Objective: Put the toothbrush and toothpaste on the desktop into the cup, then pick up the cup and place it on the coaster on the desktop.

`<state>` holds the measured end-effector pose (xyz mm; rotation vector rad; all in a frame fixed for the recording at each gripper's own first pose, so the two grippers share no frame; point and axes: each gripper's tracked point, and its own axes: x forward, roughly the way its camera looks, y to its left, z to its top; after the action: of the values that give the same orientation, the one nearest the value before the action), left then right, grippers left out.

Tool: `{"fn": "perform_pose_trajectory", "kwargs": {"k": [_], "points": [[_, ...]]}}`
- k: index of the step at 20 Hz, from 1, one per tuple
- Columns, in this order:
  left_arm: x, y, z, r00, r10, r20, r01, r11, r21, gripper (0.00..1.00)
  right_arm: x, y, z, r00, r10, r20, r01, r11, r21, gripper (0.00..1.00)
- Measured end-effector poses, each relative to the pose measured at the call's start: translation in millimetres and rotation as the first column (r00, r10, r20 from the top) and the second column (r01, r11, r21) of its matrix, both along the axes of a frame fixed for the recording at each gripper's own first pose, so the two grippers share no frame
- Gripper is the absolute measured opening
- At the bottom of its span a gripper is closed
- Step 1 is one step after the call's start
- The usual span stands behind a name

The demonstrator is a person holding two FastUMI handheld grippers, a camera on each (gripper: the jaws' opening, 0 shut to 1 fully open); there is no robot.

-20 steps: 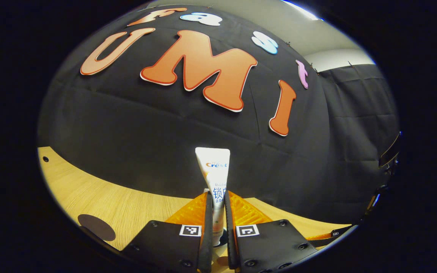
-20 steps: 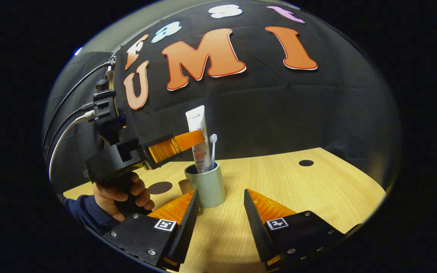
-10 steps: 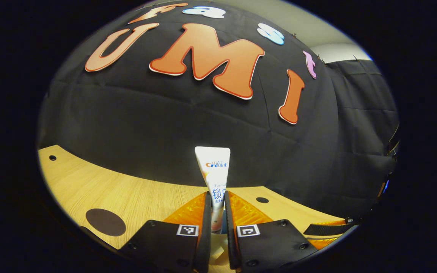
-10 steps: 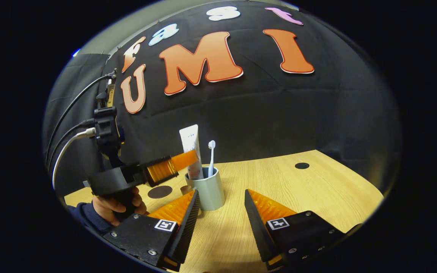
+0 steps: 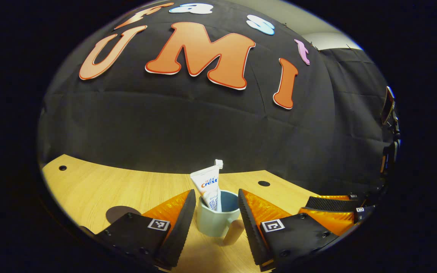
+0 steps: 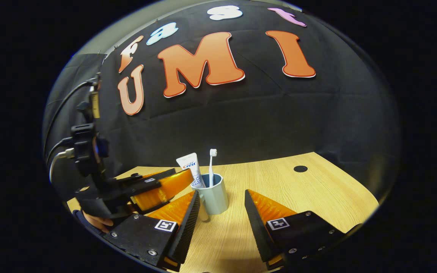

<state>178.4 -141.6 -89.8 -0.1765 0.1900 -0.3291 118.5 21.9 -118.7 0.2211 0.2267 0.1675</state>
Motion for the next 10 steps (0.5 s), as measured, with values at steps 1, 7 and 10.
{"fn": "perform_pose_trajectory", "kwargs": {"k": [1,7,10], "points": [[-8.4,5.8,0.7,1.0,0.008,0.001,-0.009,1.0,0.024,0.75,0.0,4.7,2.1,1.0,0.008,-0.009,-0.008,1.0,0.007,0.72],[-65.5,78.2,22.3,0.989,0.129,0.071,-0.139,0.979,0.148,0.88,12.4,26.2,11.0,0.999,0.023,-0.039,-0.024,0.999,-0.022,0.72],[-97.7,103.7,30.6,0.979,0.171,0.112,-0.188,0.969,0.161,0.93,18.9,40.3,12.8,0.996,0.045,-0.08,-0.048,0.998,-0.039,0.72]]}}
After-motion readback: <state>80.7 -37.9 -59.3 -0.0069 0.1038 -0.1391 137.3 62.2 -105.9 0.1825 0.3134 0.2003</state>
